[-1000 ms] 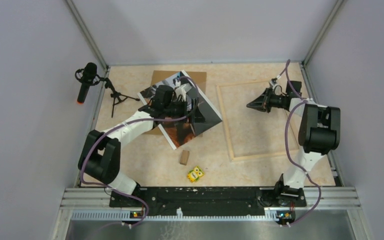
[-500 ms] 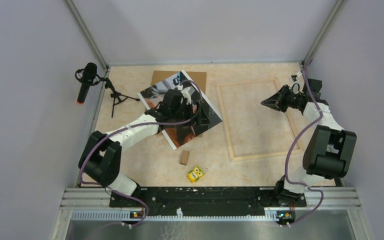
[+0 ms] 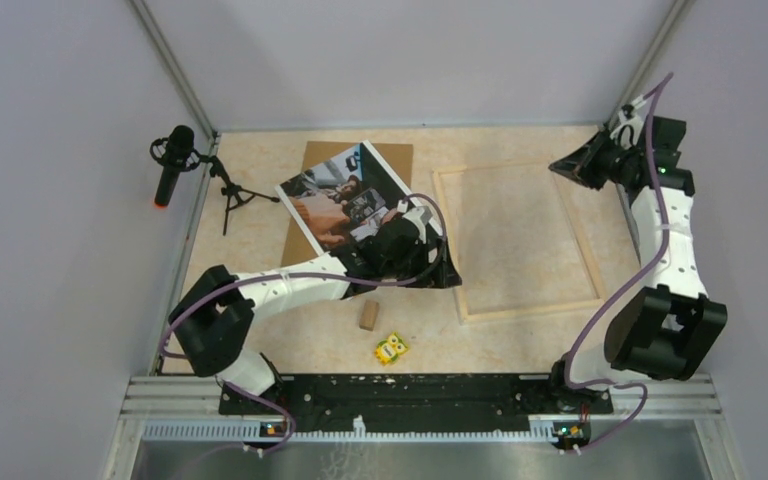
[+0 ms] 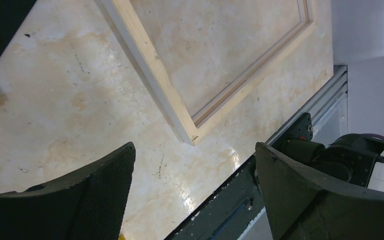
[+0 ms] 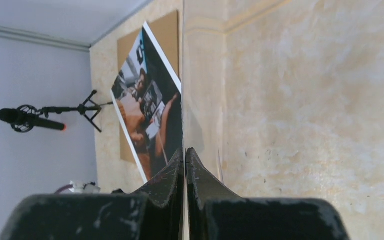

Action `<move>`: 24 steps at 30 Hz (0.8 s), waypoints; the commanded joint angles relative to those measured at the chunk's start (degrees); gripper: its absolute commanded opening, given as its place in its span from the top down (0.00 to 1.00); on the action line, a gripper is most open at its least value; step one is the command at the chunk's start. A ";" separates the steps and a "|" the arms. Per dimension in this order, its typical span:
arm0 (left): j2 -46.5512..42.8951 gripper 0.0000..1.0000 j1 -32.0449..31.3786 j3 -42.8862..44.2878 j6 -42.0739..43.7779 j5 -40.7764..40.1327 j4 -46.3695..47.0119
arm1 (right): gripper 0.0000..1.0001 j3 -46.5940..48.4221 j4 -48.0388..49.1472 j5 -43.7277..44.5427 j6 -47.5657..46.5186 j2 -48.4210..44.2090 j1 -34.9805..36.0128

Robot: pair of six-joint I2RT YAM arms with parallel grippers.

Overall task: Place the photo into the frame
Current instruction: Pick up the photo frame item from the photo frame, then adjust the photo frame at the center of the board.

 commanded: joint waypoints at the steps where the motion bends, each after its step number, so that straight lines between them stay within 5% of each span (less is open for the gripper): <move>1: 1.47 0.07 -1.61 -0.27 -1.65 -4.32 4.25 | 1.00 10.59 -7.63 5.82 -2.20 -3.92 -1.41; 11: 14.97 0.17 -2.07 12.07 2.73 -7.22 -3.18 | 1.00 19.41 -13.47 11.03 -4.73 -4.73 -1.89; 24: 35.90 0.30 -3.77 36.88 6.03 -11.37 -24.30 | 1.00 19.76 -15.71 9.60 -6.08 -8.01 -1.89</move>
